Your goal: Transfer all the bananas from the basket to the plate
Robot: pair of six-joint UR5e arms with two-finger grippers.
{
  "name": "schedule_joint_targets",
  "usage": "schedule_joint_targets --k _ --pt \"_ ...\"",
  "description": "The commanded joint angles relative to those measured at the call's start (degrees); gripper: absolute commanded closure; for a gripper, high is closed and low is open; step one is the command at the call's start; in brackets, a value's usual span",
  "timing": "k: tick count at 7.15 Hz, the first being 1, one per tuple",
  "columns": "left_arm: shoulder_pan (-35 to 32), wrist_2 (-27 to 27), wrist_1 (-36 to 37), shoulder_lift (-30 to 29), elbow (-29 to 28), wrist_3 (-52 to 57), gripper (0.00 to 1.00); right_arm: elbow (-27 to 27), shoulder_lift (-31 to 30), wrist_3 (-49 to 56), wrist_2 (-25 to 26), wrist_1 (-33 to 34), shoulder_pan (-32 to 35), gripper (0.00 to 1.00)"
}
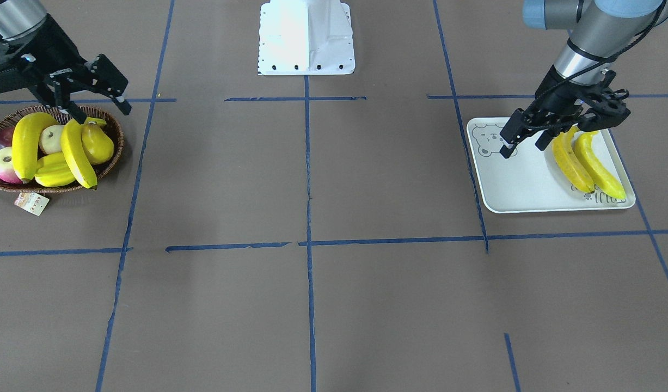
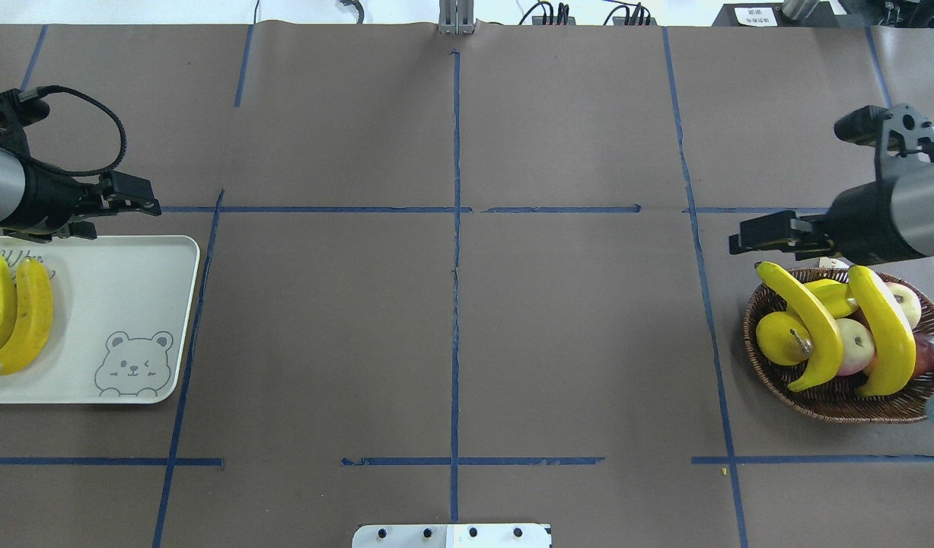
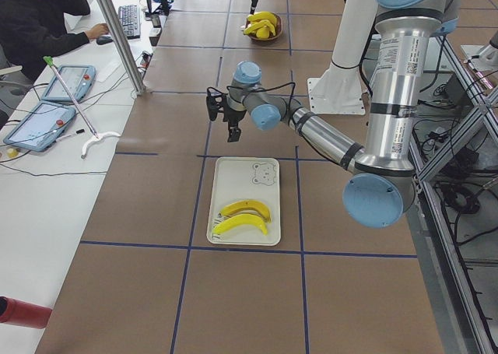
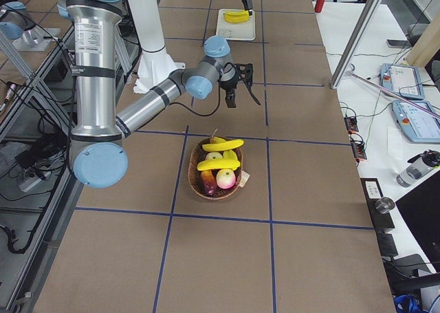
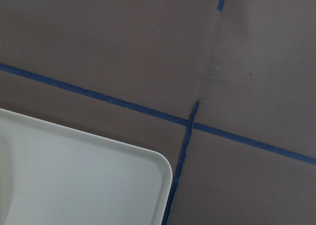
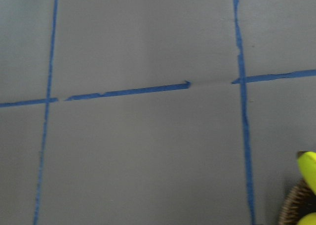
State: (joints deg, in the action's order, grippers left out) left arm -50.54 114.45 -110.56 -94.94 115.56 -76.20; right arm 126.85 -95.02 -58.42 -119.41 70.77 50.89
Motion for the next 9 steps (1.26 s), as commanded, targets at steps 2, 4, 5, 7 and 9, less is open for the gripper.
schedule_joint_targets --k 2,4,5,7,9 --pt "6.22 -0.1 -0.79 -5.41 0.01 -5.26 0.0 0.24 -12.79 7.26 -0.04 -0.28 1.66 0.0" --pt "7.82 -0.63 -0.71 -7.1 -0.07 -7.47 0.0 -3.95 -16.41 9.02 0.05 -0.28 1.58 0.0" --pt "8.0 -0.71 -0.62 -7.19 -0.08 -7.47 0.0 -7.55 -15.82 8.85 0.14 -2.46 1.41 0.0" --pt "8.0 -0.72 -0.62 -7.28 0.01 -7.47 0.0 -13.54 -15.81 8.94 -0.38 -10.27 1.41 0.0" --pt "8.0 -0.8 -0.62 -7.28 0.01 -7.47 0.0 -13.74 -15.9 8.77 -1.0 -10.48 1.32 0.02"
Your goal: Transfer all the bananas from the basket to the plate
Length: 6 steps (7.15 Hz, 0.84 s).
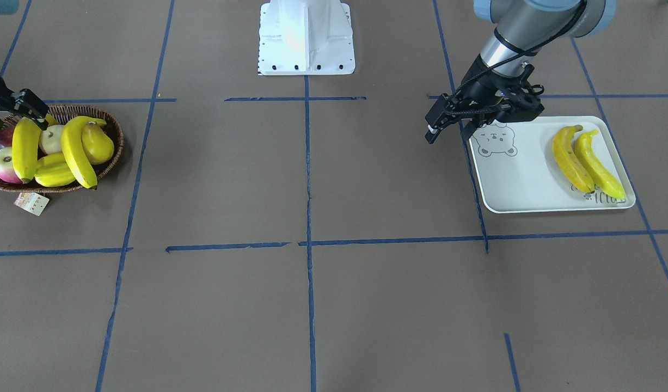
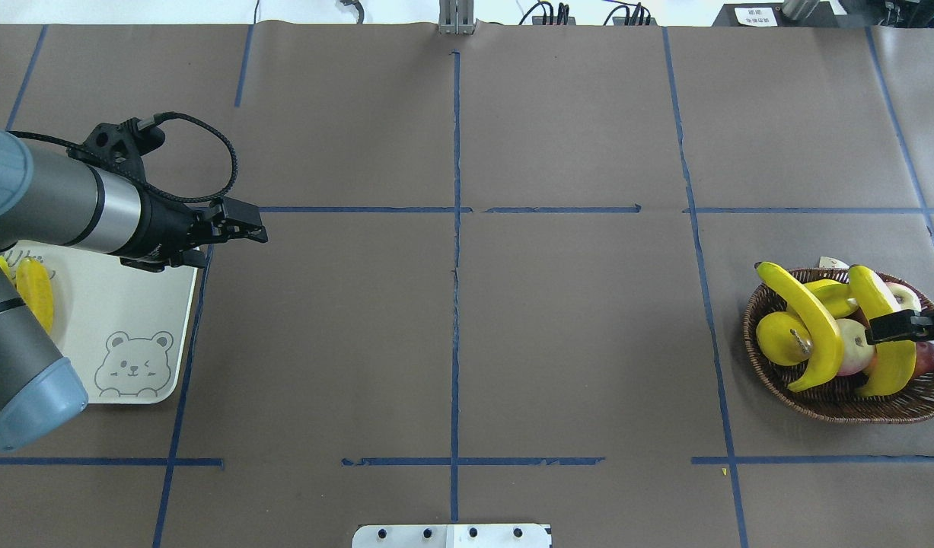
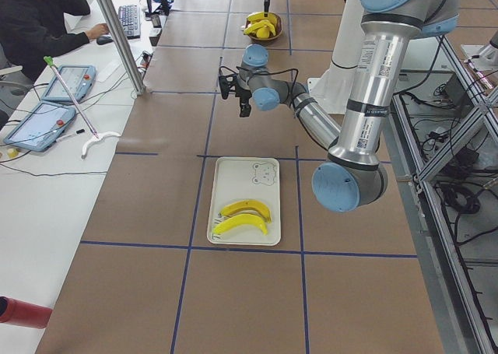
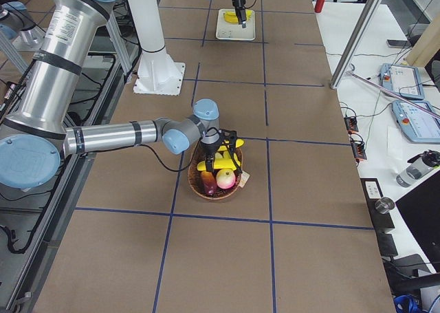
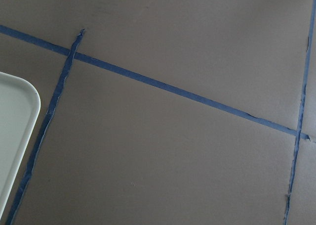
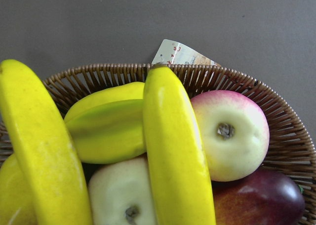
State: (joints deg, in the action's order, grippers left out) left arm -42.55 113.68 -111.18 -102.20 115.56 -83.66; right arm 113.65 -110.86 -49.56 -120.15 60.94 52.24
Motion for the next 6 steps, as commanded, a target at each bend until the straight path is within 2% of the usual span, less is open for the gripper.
schedule_joint_targets --k 1,2,4,6 --pt "0.01 -0.03 0.0 -0.01 0.01 -0.01 0.0 -0.54 -0.06 -0.09 -0.35 -0.65 -0.04 0.08" --pt "0.01 -0.03 0.0 -0.01 0.01 -0.01 0.0 -0.45 0.11 -0.09 -1.48 -0.73 -0.04 0.24" --pt "0.09 -0.03 0.0 -0.19 -0.07 -0.01 0.0 -0.45 -0.06 0.26 -2.37 -1.09 -0.04 0.65" --pt "0.09 0.05 0.0 -0.28 -0.08 -0.1 0.0 -0.19 -0.67 0.26 -3.16 -2.76 0.31 0.92"
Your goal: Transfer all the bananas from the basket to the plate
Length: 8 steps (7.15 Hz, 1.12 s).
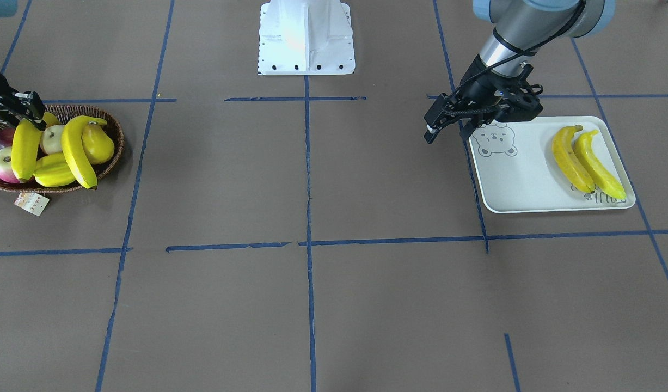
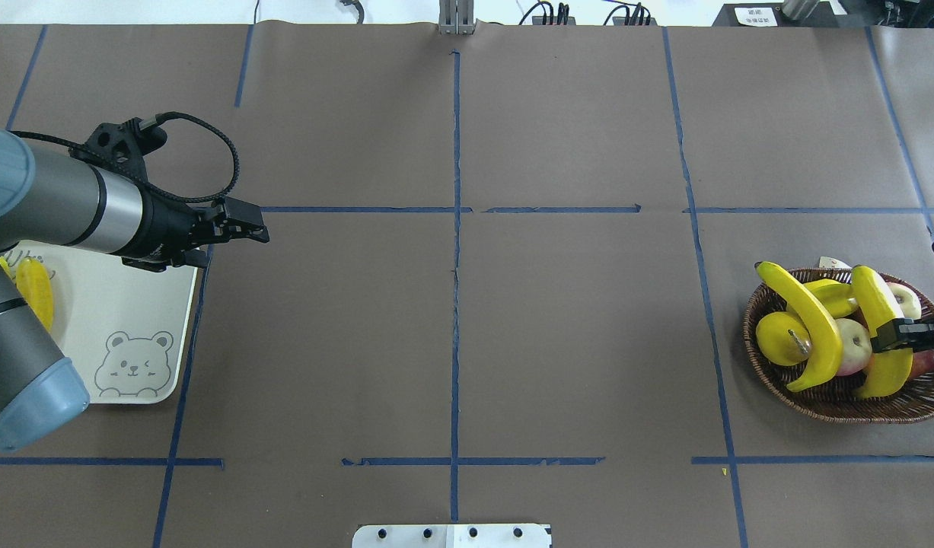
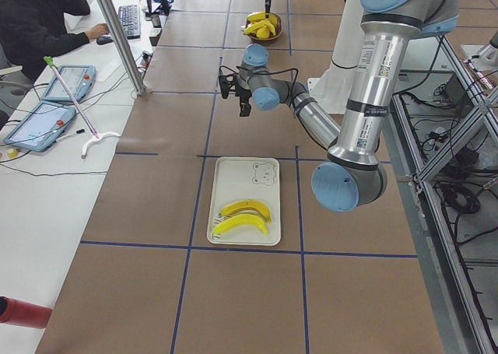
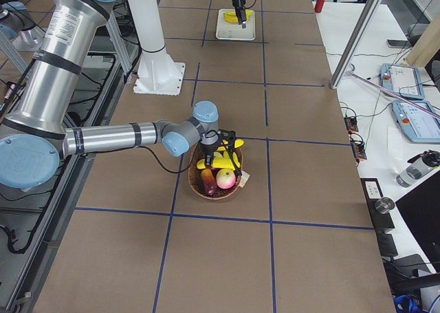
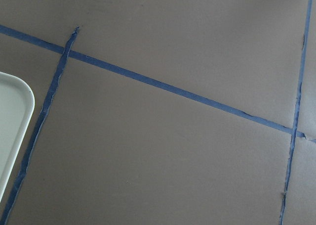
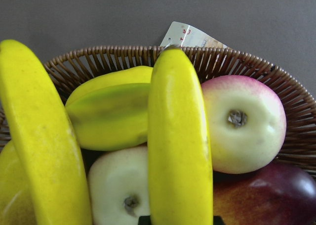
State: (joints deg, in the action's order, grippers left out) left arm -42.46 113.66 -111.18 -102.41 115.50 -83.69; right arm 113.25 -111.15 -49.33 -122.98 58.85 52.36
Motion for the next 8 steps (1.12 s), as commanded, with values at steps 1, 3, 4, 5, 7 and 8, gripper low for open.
schedule_joint_targets --k 1,3,4,5,7,8 --pt "0.01 -0.02 0.0 -0.42 -0.01 -0.42 0.0 1.78 -1.6 0.2 -0.5 -0.92 0.46 0.97" --pt "0.09 -0.02 0.0 -0.42 -0.01 -0.51 0.0 3.9 -2.23 3.08 -9.24 -0.67 9.46 1.0" --pt "0.1 -0.02 0.0 -0.42 -0.01 -0.51 0.0 4.08 -2.05 7.89 -13.12 -0.66 14.73 1.0" --pt "0.1 0.07 0.0 -0.51 -0.01 -0.51 0.0 4.52 -0.75 11.85 -14.9 -0.66 18.09 1.0" --pt "1.15 0.25 0.0 -2.26 -0.01 -1.55 0.0 3.91 9.5 10.15 -21.56 0.21 17.95 1.0" --pt "1.24 0.42 -0.18 -4.18 -0.01 -4.61 0.0 1.38 17.03 5.35 -25.25 1.52 17.78 1.0"
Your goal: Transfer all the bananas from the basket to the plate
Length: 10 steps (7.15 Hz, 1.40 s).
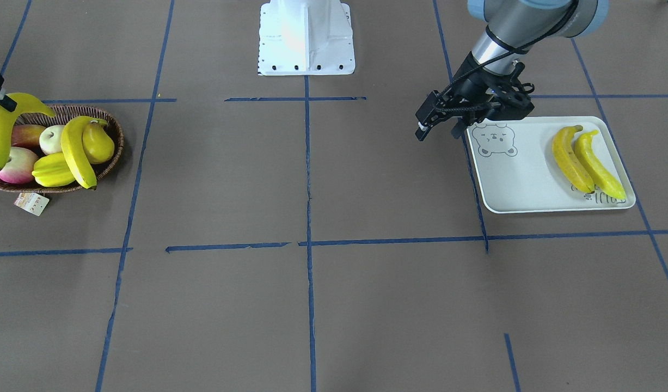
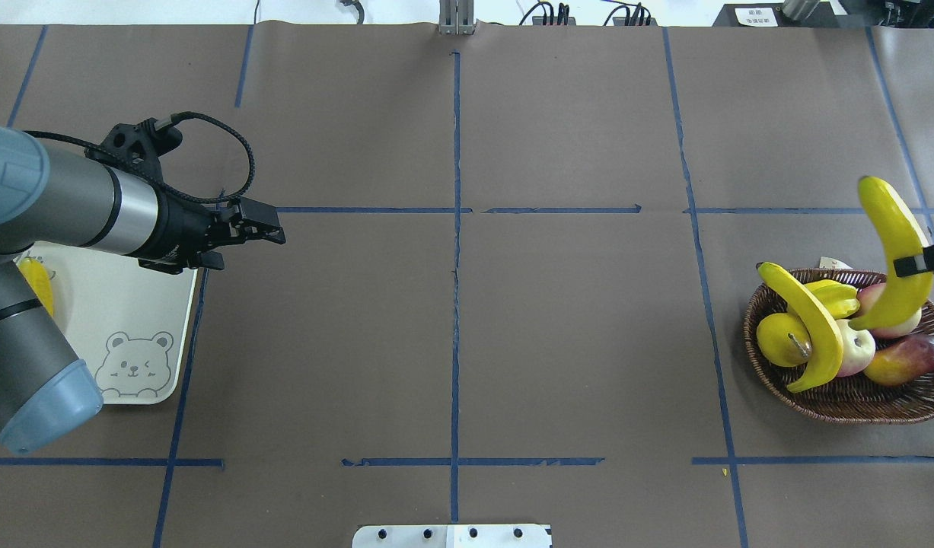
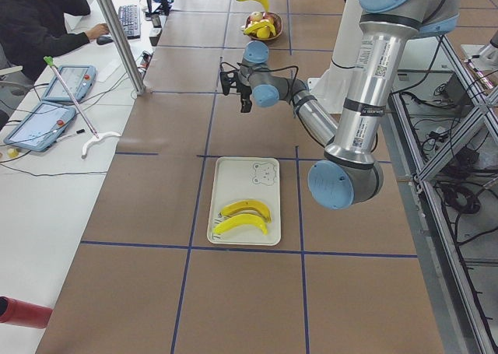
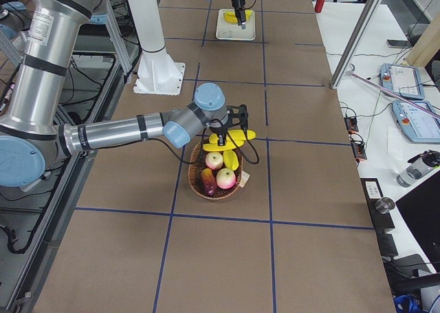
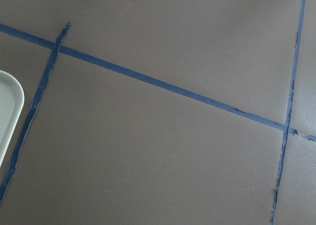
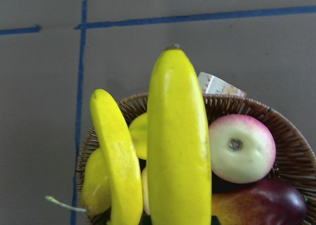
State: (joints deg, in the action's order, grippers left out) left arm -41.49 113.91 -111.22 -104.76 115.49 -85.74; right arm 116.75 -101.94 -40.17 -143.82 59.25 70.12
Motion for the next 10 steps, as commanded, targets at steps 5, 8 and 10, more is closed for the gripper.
schedule_joint_targets --k 5,8,10 --pt "3.42 -0.01 -13.64 -7.64 -1.49 -17.07 0.01 -8.29 30.99 -21.58 -1.85 0.25 -14.81 0.99" --pt "3.78 -0.27 -21.46 -10.98 -5.69 -21.04 0.01 -6.53 36.89 -33.97 18.09 -1.76 -31.23 1.0" --pt "3.87 -0.27 -22.11 -13.97 -8.43 -21.57 0.01 -6.53 39.0 -35.59 26.8 -3.17 -37.58 1.0"
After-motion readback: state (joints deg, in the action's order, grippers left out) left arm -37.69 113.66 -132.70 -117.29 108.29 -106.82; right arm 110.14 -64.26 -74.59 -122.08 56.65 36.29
